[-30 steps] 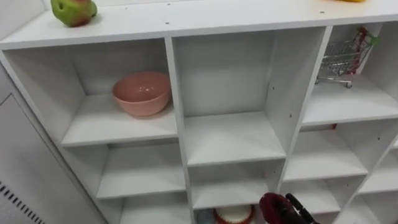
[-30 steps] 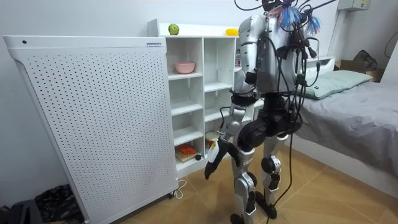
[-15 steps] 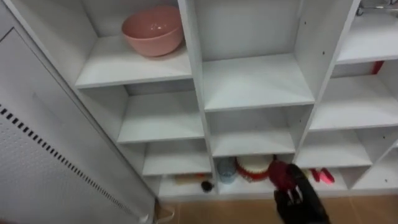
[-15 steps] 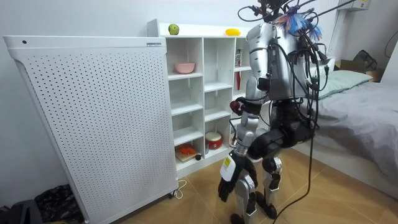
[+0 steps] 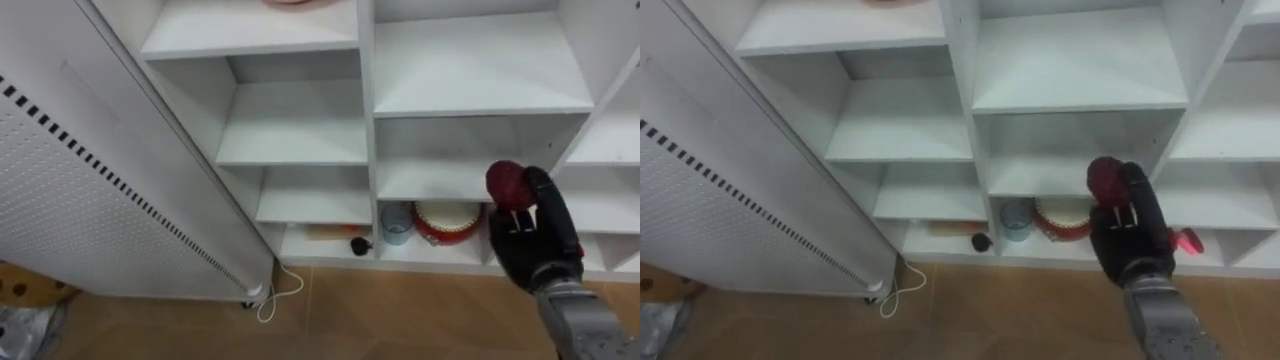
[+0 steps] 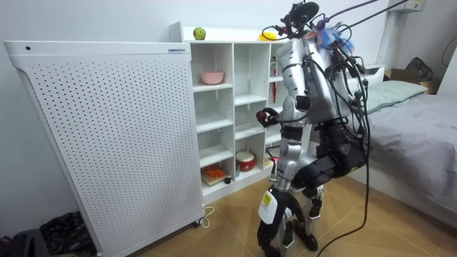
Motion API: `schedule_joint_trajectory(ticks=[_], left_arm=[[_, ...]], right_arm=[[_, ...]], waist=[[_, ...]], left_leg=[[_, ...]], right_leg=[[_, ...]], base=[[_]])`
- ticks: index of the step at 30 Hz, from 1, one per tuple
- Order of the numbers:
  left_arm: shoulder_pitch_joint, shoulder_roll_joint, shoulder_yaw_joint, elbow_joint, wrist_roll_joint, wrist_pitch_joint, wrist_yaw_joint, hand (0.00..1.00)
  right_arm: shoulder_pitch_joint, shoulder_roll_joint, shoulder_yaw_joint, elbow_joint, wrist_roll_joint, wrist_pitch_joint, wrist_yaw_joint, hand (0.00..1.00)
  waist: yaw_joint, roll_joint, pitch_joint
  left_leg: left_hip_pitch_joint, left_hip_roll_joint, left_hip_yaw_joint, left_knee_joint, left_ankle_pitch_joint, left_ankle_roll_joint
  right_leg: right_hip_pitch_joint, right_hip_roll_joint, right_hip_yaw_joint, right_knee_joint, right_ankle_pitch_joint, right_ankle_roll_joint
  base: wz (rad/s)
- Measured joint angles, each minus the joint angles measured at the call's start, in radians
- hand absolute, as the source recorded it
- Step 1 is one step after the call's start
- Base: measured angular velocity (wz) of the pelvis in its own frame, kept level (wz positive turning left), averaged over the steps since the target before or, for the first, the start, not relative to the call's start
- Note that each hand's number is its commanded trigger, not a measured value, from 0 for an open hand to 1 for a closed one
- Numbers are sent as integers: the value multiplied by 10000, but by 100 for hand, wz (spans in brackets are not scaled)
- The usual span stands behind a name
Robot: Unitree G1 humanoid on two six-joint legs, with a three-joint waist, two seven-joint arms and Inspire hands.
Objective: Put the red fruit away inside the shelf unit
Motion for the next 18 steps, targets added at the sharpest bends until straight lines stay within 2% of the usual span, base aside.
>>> schedule_joint_trajectory(ticks=[5,7,10,15,16,17,18], left_arm=[[154,386,4,-296,-2,-105,65,0],[276,656,4,-575,-1,-133,78,0],[505,753,2,-909,15,-127,169,0],[671,796,-14,-1205,18,-127,215,0],[681,813,-101,-1206,19,-127,229,0],[691,827,-170,-1207,19,-127,231,0],[745,834,-192,-1266,28,-124,231,0]], right_arm=[[-310,-23,6,-6,-59,-228,-334,100],[-478,-76,1,-21,-157,-280,-654,100],[-505,-87,17,-546,-410,-310,-1167,100],[-542,-117,2,-1231,-463,-661,-1885,100],[-552,-134,9,-1231,-472,-695,-2011,80],[-572,-134,13,-1231,-480,-703,-2064,1],[-657,-135,13,-1232,-488,-720,-2196,0]], waist=[[75,-54,-7],[64,-67,-12],[92,-60,-19],[67,-43,-30],[99,-31,-38],[99,-30,-38],[96,-29,-46]], left_leg=[[-155,-7,-28,197,-5,11],[-302,-46,-28,417,-44,61],[-509,-42,-30,773,-190,98],[-834,-47,-66,1335,-358,169],[-858,-40,-68,1402,-388,179],[-867,-37,-73,1410,-397,182],[-917,-36,-86,1422,-413,193]], right_leg=[[-73,-80,-92,202,-132,3],[-214,-199,-125,520,-305,15],[-365,-285,-165,849,-472,19],[-572,-470,-307,1340,-704,21],[-579,-477,-302,1403,-738,42],[-589,-491,-299,1428,-743,50],[-655,-526,-280,1486,-750,58]], base=[[9],[19],[11],[13],[9],[10],[8]])
